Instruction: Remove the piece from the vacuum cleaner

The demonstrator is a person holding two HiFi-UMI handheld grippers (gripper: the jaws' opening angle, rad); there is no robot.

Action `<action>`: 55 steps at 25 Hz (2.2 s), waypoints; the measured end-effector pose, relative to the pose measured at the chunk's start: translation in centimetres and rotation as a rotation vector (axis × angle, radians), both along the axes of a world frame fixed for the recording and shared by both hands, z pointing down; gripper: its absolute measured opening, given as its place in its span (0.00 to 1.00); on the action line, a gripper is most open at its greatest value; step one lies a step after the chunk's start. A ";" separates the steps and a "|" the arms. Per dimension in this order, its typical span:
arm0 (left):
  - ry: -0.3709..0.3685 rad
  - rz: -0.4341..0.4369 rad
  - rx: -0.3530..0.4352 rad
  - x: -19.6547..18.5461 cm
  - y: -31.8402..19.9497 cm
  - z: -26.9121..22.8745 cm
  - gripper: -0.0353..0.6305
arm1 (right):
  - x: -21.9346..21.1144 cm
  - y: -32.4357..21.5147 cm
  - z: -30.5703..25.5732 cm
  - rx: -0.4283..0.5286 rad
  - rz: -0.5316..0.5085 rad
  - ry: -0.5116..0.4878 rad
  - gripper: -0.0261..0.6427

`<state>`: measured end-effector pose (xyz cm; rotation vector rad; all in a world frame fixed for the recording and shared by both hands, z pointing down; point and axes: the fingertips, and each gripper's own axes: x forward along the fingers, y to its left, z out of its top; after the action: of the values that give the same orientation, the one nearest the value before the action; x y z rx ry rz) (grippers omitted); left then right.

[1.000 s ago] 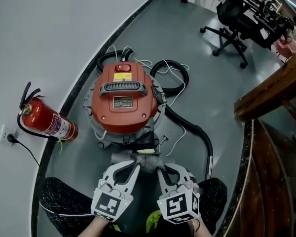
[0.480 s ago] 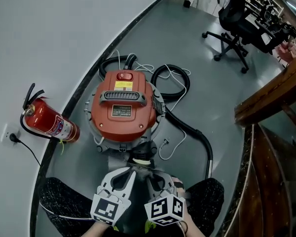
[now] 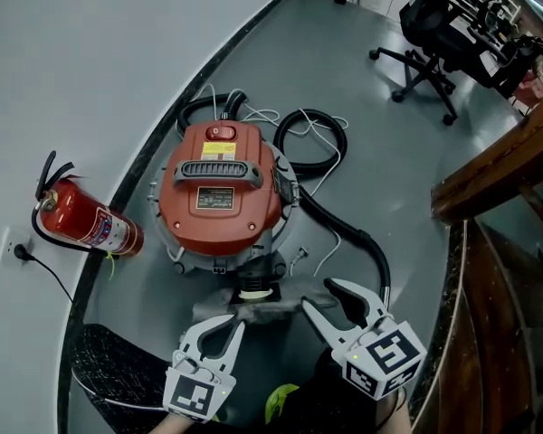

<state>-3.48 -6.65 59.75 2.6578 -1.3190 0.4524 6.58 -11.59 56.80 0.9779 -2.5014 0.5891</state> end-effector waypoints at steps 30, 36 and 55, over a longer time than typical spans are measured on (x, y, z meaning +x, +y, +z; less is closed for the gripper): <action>-0.243 0.055 0.068 0.8 2.2 1.6 0.09 | -8.5 -3.8 3.5 -0.251 -0.138 0.177 0.33; -0.201 0.048 0.039 0.8 2.5 1.7 0.09 | -8.5 -3.9 3.5 -0.251 -0.132 0.169 0.33; -0.242 0.099 0.068 1.3 1.4 2.8 0.09 | -5.4 -2.1 1.1 0.064 -0.331 0.306 0.31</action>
<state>-2.13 -5.27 62.55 2.8057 -1.2879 0.7770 1.23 -13.68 57.91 0.5999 -2.3421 0.2375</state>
